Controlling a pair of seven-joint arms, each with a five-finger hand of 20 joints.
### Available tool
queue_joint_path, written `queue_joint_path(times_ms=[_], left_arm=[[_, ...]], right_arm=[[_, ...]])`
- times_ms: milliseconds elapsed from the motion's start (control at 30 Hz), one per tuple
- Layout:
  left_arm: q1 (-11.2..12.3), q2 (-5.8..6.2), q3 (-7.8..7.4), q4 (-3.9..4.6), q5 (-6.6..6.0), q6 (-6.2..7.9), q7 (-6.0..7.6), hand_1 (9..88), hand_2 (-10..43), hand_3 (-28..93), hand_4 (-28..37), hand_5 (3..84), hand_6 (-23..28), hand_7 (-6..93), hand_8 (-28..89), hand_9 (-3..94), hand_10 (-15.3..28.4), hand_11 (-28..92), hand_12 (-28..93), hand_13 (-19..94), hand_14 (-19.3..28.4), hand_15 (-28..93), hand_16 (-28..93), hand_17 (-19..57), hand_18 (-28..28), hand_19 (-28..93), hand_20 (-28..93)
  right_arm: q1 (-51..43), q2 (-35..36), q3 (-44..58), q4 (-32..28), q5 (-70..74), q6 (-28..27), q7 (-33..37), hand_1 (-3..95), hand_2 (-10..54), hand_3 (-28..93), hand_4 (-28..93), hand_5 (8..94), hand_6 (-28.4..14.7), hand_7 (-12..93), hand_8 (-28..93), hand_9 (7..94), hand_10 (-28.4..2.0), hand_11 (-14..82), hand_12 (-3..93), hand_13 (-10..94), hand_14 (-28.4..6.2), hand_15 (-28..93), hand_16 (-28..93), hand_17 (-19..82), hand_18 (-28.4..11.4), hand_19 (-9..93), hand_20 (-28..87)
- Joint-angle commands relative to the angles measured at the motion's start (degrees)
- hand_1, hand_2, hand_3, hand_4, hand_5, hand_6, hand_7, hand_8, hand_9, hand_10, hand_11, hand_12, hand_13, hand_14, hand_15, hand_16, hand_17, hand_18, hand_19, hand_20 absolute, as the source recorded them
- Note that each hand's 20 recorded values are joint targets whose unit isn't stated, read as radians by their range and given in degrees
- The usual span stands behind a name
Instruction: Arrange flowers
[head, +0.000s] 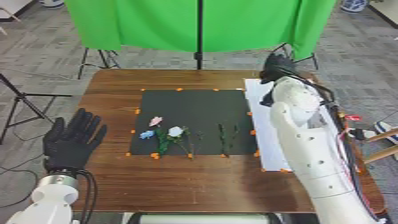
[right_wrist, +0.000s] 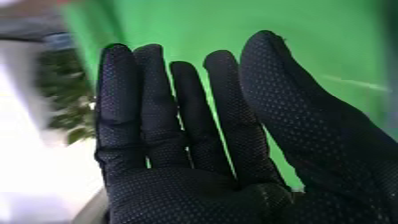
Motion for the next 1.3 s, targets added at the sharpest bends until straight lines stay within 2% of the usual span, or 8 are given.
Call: queue_joint_path(times_ms=[33, 333, 400, 500, 600, 767, 1000, 1300], left_arm=[[1.95, -0.4, -0.87, 0.22, -1.12, -0.65, 1.07, 30.0, 12.1, 74, -27.9, 48.6, 8.9, 17.2, -9, 42.0, 15.0, 26, 15, 32, 15.3, 43, -5, -4.0, 15.1, 34, 18], [2.51, -0.76, -1.48, -0.06, -0.81, -0.96, 0.89, 29.9, 12.0, 74, -28.2, 48.6, 8.8, 17.2, -9, 42.1, 15.0, 26, 15, 32, 15.2, 42, -4, -3.9, 15.0, 34, 18], [2.74, -0.72, -1.44, -0.12, -1.01, -0.82, 1.11, 29.9, 12.2, 74, -28.2, 48.6, 8.8, 17.2, -9, 42.1, 15.0, 26, 15, 32, 15.2, 42, -4, -3.8, 15.0, 34, 18], [2.77, -0.71, -1.24, -0.15, -1.14, -0.94, 0.99, 29.9, 12.4, 74, -28.2, 48.6, 8.8, 17.1, -9, 42.1, 15.0, 26, 15, 32, 15.2, 42, -4, -3.8, 15.0, 34, 18], [2.86, -0.82, -1.3, -0.16, -1.08, -0.78, 0.94, 29.9, 12.5, 74, -28.2, 48.5, 8.8, 17.1, -9, 42.2, 15.1, 26, 15, 32, 15.2, 42, -4, -3.8, 15.0, 34, 18], [2.99, -1.01, -1.76, -0.14, -0.94, -0.67, 0.92, 29.8, 12.7, 73, -28.2, 48.6, 8.9, 17.0, -9, 42.3, 15.1, 26, 15, 32, 15.2, 42, -4, -3.8, 15.0, 34, 18], [2.99, -1.01, -1.85, -0.23, -0.71, -0.88, 0.58, 29.6, 12.8, 73, -28.3, 48.6, 8.9, 17.0, -9, 42.3, 15.0, 26, 15, 32, 15.2, 42, -4, -3.8, 15.0, 34, 18], [1.66, -0.24, -1.16, 0.14, -0.87, -0.86, 0.5, 29.6, 13.0, 73, -28.3, 48.7, 8.9, 16.9, -9, 42.3, 14.9, 26, 15, 32, 15.3, 42, -4, -3.8, 15.0, 34, 18]], right_arm=[[-5.96, 4.09, 2.8, 0.24, 1.36, -4.2, 2.91, 54.2, -9.5, 82, -28, 55.1, -2.5, 21, -14, 50.1, -15.8, 14.3, 15.9, 44, -15.4, 34, 17, 24, -20.3, 66, 24], [-6.37, 3.0, 2.46, 1.48, 2.54, -6.55, 1.88, 51.9, -9.5, 80, -28, 54.7, -2.7, 21, -14, 49.9, -14.9, 13.9, 15.4, 45, -15.2, 34, 17, 24, -20.3, 66, 24], [-6.63, 3.02, 1.79, 2.39, 0.74, -4.03, 1.46, 52.5, -9.5, 80, -28, 54.6, -2.5, 21, -14, 49.9, -14.5, 13.9, 15.3, 45, -14.8, 34, 17, 24, -20.1, 67, 24], [-7.63, 3.37, 1.3, 2.75, 0.05, 0.26, 1.16, 56.5, -9.5, 74, -28, 59.4, -1.0, 24, -14, 60.2, -12.6, 19.4, 18.0, 55, -10.8, 38, 24, 27, -19.8, 71, 27], [-8.4, 3.78, 0.72, 3.16, -1.54, 4.9, -0.26, 64.9, -9.5, 59, -28, 68.9, -0.1, 34, 0, 77.4, -10.3, 10.1, 38.4, 64, -6.6, 35, 39, 29, -19.9, 75, 32], [-8.25, 5.46, -2.45, -0.91, 0.42, 10.67, -2.64, 63.9, -9.5, 60, -28, 73.2, 0.0, 39, 5, 82.8, -10.5, 10.7, 42.8, 68, -6.3, 36, 41, 31, -20.6, 77, 34], [-7.99, 7.17, -10.92, -11.72, 3.35, 11.16, -6.24, 62.4, -9.5, 63, -28, 73.2, -0.6, 38, 7, 83.2, -10.6, 10.3, 43.3, 68, -6.1, 36, 42, 31, -20.9, 77, 35], [-5.13, 4.29, -21.21, -11.67, -4.26, 5.28, -17.05, 61.7, -9.5, 66, -28, 73.5, -1.2, 37, 8, 82.7, -10.5, 10.5, 43.5, 68, -6.5, 37, 42, 31, -21.5, 79, 36]])
